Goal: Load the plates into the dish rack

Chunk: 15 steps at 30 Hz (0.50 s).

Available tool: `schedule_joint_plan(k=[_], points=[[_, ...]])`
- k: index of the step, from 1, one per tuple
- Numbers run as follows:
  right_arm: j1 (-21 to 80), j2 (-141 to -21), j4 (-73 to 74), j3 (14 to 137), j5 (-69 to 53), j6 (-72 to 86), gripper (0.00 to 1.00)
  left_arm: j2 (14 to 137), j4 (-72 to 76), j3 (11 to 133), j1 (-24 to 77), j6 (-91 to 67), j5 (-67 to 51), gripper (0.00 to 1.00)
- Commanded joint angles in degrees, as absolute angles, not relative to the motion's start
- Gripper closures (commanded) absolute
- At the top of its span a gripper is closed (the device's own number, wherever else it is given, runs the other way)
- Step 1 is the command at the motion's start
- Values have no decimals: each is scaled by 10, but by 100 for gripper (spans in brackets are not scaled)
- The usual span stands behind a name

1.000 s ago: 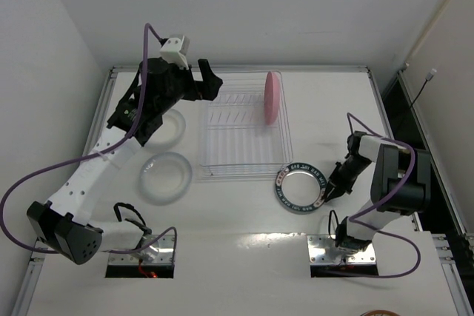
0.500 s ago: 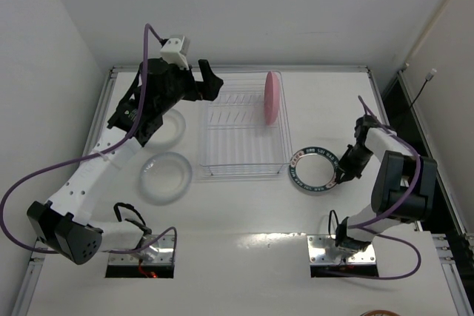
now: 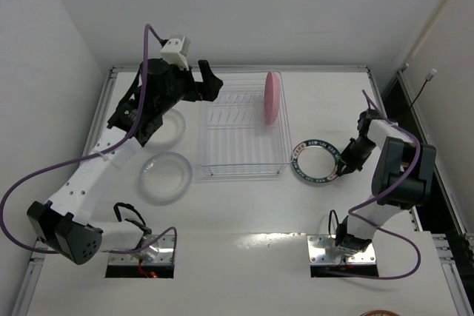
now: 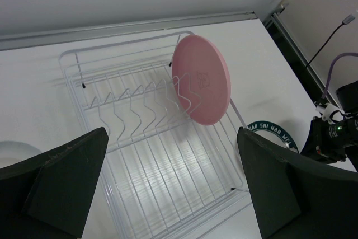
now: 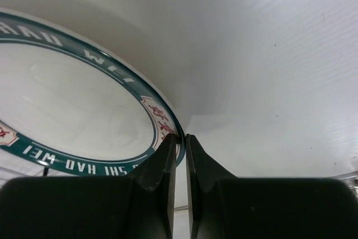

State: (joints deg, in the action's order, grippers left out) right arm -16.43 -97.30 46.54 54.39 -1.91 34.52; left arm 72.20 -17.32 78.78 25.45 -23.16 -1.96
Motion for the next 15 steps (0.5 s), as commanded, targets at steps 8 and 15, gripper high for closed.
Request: schedule_joint_plan(k=[8, 15], points=[[-168, -897, 489, 615, -25, 346, 100, 705, -158, 798, 243, -240, -46, 0], [-156, -860, 507, 661, -36, 346, 100, 705, -147, 788, 243, -256, -77, 0]])
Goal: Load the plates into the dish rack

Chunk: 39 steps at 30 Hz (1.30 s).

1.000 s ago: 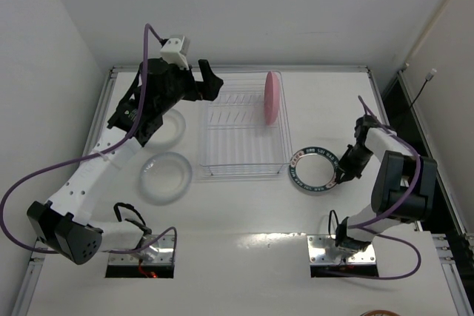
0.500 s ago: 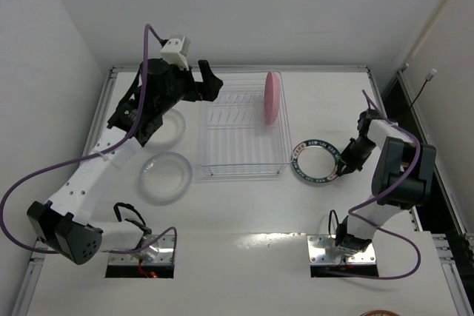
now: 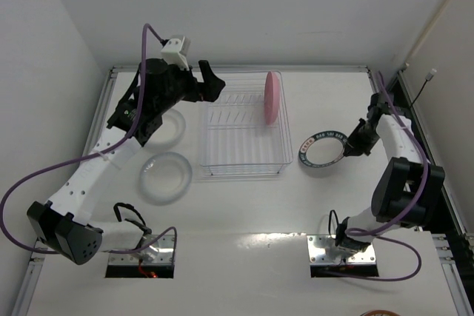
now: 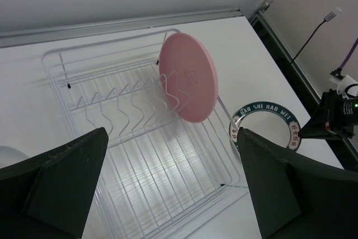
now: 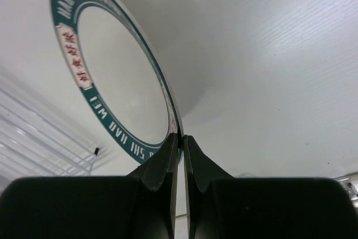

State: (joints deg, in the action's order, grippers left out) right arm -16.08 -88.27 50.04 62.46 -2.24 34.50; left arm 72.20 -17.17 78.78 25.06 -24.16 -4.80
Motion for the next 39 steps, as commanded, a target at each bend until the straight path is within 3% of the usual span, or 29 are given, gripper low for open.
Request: schedule_joint_plan(k=[1, 8, 13, 20, 24, 32, 39], points=[[-150, -860, 507, 671, -36, 346, 100, 705, -139, 779, 243, -256, -83, 0], [-145, -866, 502, 690, -57, 352, 100, 705, -138, 771, 280, -244, -110, 0], [-139, -866, 497, 690, -69, 352, 100, 729, -173, 799, 342, -150, -98, 0], [-134, -871, 490, 695, -85, 352, 100, 795, -226, 853, 506, 23, 74, 0], [-134, -871, 490, 695, -91, 352, 100, 807, -155, 817, 594, 77, 212, 0], [-134, -866, 502, 708, -102, 352, 100, 888, -106, 821, 629, 114, 182, 0], [-134, -871, 519, 729, -107, 352, 100, 947, -41, 809, 698, 149, 229, 0]])
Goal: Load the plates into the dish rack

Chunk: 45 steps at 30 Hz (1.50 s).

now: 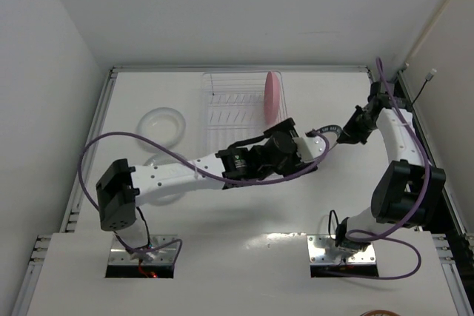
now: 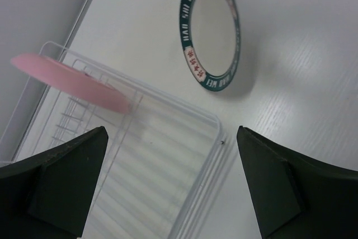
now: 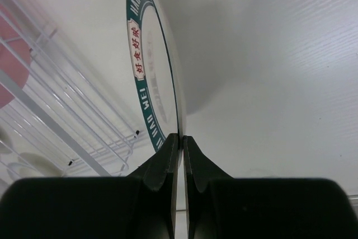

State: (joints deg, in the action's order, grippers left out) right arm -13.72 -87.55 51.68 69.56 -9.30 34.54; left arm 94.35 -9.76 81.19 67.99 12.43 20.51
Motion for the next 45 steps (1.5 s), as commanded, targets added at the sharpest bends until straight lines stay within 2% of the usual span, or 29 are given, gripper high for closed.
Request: schedule_joint_plan(k=[1, 7, 12, 13, 22, 27, 33, 37, 41, 45], points=[[-134, -871, 519, 735, -112, 352, 100, 953, -35, 809, 698, 149, 229, 0], [-134, -871, 538, 747, -118, 352, 100, 999, 7, 819, 698, 110, 200, 0], [-134, -871, 543, 737, -128, 352, 100, 1027, 12, 840, 698, 62, 132, 0], [-134, -865, 543, 731, -128, 352, 100, 1034, 12, 840, 698, 39, 90, 0], [-134, -860, 543, 730, -134, 346, 100, 1076, 66, 851, 692, 12, 26, 0], [-134, -860, 548, 730, -134, 346, 100, 1115, 104, 879, 670, -39, -9, 11], [-134, -865, 548, 730, -139, 341, 100, 1173, 115, 922, 664, -60, -33, 14], [-134, -865, 548, 730, -139, 336, 100, 1191, 120, 922, 658, -70, -9, 15], [-134, -865, 548, 736, -139, 336, 100, 1205, 127, 922, 653, -83, 3, 19], [-134, -865, 548, 736, -144, 336, 100, 1224, 132, 940, 637, -93, 4, 27]])
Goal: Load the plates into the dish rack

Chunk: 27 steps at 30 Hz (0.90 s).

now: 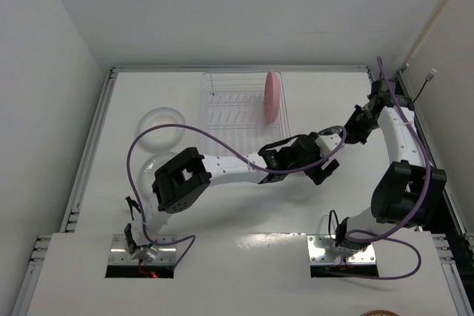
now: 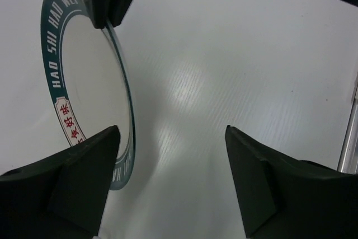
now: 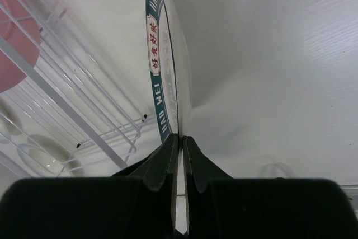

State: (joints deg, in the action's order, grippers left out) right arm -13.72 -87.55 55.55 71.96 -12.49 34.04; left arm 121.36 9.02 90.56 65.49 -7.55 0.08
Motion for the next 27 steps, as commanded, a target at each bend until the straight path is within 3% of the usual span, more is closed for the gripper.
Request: schedule_joint_plan(k=[1, 6, 7, 13, 22, 25, 27], points=[[-134, -865, 548, 736, -144, 336, 100, 1230, 137, 949, 631, -93, 4, 32], [-134, -865, 548, 730, -149, 336, 100, 1256, 142, 984, 614, -115, -23, 50], [-134, -865, 548, 730, -149, 336, 100, 1263, 142, 990, 613, -121, -31, 63], [-134, -870, 543, 730, -155, 336, 100, 1263, 169, 988, 608, -140, -61, 100], [-134, -888, 533, 730, -166, 336, 98, 1245, 180, 954, 602, -151, -83, 100], [-134, -894, 533, 730, -172, 336, 82, 1239, 175, 949, 602, -151, -77, 100], [-134, -899, 538, 736, -167, 336, 66, 1239, 170, 949, 602, -151, -70, 100]])
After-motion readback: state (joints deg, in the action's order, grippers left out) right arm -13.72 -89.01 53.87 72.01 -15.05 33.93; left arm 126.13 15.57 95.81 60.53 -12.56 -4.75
